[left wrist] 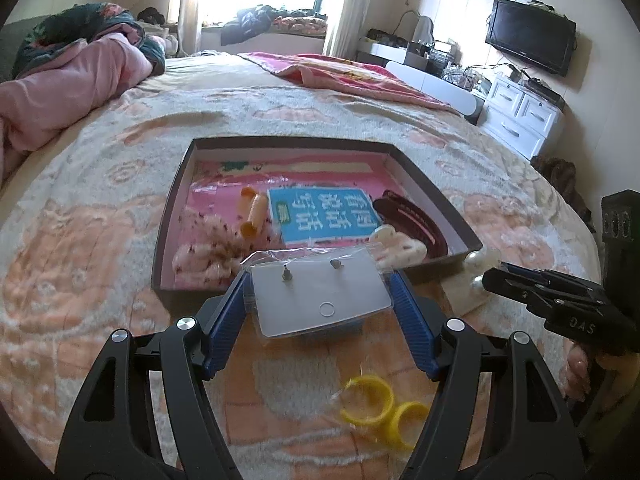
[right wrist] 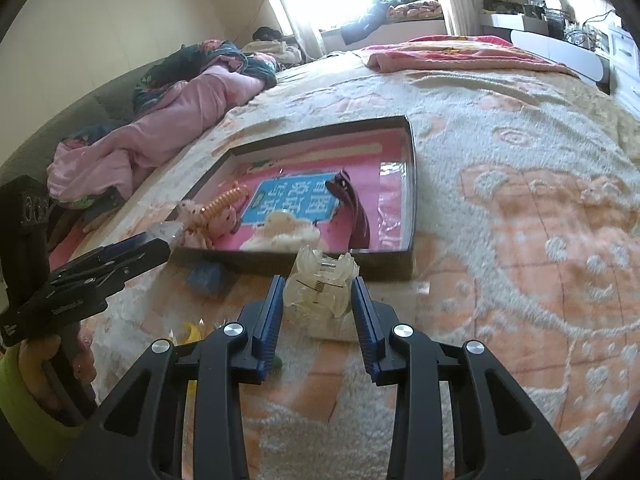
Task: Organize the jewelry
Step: 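Lower the earring card into the tray with the left tool while the right tool releases the claw clip there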
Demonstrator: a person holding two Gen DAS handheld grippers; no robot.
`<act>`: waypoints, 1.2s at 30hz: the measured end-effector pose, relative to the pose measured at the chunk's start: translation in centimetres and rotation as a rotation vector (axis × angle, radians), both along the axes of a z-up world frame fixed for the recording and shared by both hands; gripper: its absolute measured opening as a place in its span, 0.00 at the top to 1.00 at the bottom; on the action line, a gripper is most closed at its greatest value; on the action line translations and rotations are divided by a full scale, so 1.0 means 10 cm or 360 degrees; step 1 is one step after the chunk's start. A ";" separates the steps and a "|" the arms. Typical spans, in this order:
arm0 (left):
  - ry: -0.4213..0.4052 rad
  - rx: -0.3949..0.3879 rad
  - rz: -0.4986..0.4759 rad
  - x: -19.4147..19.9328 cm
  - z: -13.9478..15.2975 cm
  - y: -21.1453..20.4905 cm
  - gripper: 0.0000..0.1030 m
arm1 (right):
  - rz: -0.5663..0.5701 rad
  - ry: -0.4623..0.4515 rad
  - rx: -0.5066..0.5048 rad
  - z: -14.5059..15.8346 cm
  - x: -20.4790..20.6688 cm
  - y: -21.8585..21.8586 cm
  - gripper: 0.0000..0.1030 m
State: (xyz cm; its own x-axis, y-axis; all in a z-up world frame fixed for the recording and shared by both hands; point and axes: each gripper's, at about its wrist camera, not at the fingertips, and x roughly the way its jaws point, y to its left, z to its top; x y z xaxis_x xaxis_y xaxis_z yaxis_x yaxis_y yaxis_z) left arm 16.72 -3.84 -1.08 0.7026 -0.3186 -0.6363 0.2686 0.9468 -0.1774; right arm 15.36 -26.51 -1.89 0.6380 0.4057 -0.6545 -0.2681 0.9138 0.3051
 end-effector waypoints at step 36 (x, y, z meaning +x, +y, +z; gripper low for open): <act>0.0091 0.0094 -0.0004 0.79 -0.26 -0.29 0.40 | -0.0086 -0.0158 -0.0390 -0.01 0.95 0.09 0.69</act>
State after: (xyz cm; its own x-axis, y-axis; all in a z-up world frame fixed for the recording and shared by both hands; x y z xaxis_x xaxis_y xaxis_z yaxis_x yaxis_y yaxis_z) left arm 24.66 -6.74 -3.66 0.6638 -0.2810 -0.6931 0.2622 0.9554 -0.1362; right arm 24.88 -25.63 -1.97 0.7206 0.2062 -0.6620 -0.2343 0.9710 0.0474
